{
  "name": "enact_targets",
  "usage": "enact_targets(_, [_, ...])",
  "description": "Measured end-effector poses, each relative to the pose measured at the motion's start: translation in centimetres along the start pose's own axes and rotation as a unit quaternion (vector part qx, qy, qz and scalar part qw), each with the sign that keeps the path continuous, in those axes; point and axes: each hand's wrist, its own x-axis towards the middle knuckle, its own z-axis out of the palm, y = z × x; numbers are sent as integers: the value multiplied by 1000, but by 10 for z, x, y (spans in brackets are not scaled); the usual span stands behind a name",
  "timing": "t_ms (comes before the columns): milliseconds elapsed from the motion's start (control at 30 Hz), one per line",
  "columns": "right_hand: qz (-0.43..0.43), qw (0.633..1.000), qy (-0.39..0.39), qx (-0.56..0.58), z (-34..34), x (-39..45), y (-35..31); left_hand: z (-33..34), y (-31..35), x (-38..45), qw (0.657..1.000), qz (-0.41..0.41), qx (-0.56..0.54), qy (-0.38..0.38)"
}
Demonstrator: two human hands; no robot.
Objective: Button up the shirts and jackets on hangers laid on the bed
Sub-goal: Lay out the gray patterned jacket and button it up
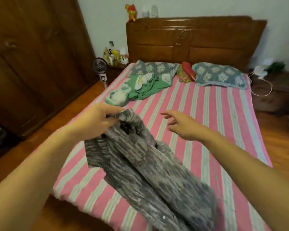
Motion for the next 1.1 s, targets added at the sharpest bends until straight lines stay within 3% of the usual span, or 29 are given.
enact_targets(67, [-60,995,-1,-74,-28,27,-45,-62,21,13,998,63,15,16])
enact_targets(167, [-143,986,-13,-86,-49,61,-124,-136,46,17,981,191,23,-5])
enact_targets(267, [-170,975,-36,-139,-37,87,-181,-184,33,21,971,233,49,-14])
enact_targets(333, [-169,957,40,-233,-29,94,-188,-207,8,27,971,230,70,1])
enact_targets(367, [-144,951,112,-248,-33,92,-187,-216,-7,31,972,212,97,4])
enact_targets(467, [-69,921,360,-132,-64,74,-197,-227,-55,32,974,112,196,-24])
enact_targets(533, [-78,884,453,-88,-81,62,-221,-219,-91,20,977,54,206,-12])
enact_targets(667, [-14,835,550,-17,-74,46,-238,-180,-190,-32,966,-76,171,176])
enact_targets(767, [80,873,481,-6,-37,45,-210,-158,-235,-62,941,-188,64,274])
enact_targets(833, [107,908,404,31,-5,45,-194,-155,-239,-71,906,-236,-107,334])
enact_targets(867, [108,920,373,56,10,41,-189,-156,-234,-76,870,-247,-224,362])
enact_targets(933, [94,933,316,143,27,27,-190,-159,-215,-87,764,-250,-434,405])
enact_targets(1000, [65,927,268,255,27,6,-203,-169,-185,-101,678,-230,-536,448])
enact_targets(1100, [26,882,244,401,4,-7,-224,-193,-130,-109,600,-173,-599,501])
